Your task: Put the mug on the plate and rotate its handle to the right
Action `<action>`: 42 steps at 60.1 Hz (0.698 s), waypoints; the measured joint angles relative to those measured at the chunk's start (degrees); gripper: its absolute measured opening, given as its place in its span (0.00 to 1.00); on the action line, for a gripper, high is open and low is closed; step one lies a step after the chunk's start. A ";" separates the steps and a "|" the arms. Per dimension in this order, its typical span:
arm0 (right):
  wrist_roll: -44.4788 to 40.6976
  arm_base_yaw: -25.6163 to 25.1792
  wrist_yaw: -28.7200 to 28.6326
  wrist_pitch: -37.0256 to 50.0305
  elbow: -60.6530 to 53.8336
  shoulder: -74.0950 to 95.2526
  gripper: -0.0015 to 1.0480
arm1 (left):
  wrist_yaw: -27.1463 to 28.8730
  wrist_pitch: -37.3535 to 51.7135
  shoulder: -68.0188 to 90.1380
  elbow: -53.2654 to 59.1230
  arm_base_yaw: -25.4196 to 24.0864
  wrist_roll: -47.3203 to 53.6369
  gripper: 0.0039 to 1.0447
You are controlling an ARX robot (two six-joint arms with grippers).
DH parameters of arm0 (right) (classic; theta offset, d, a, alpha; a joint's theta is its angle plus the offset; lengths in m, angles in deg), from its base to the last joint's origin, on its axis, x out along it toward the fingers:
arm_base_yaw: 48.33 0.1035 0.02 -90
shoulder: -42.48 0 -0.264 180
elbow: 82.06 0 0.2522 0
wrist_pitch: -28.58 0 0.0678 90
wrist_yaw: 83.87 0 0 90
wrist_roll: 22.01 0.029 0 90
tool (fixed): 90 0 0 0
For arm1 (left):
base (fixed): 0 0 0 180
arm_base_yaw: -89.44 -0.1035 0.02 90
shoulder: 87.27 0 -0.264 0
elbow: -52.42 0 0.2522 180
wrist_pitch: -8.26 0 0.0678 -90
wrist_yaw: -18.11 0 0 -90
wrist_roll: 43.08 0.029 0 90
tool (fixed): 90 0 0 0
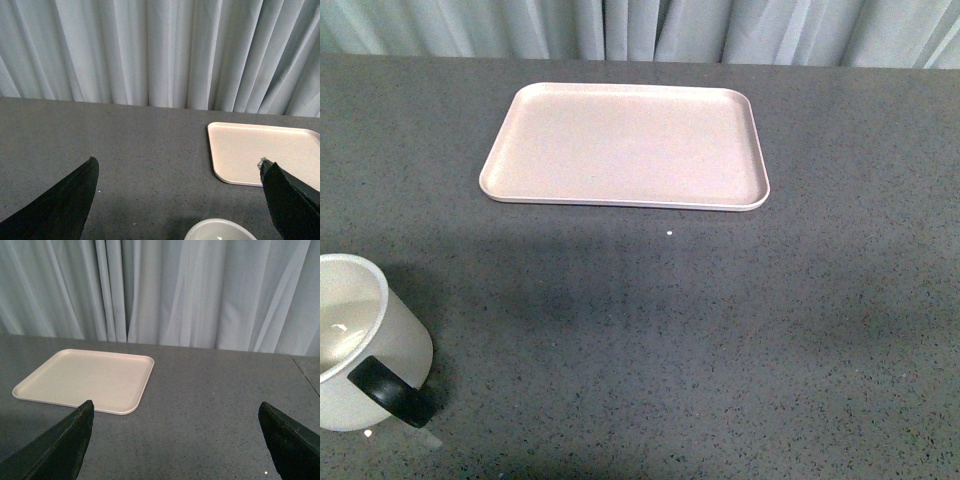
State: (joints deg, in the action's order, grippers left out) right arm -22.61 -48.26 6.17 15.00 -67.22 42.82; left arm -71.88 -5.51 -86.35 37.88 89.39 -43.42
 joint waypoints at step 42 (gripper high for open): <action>0.02 0.00 -0.04 0.00 0.00 -0.04 0.91 | -0.24 -17.11 24.94 -12.22 1.25 -2.95 0.91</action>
State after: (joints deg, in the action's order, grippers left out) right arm -22.59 -48.26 6.12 15.00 -67.22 42.78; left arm -72.12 -22.62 -61.41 25.66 90.64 -46.37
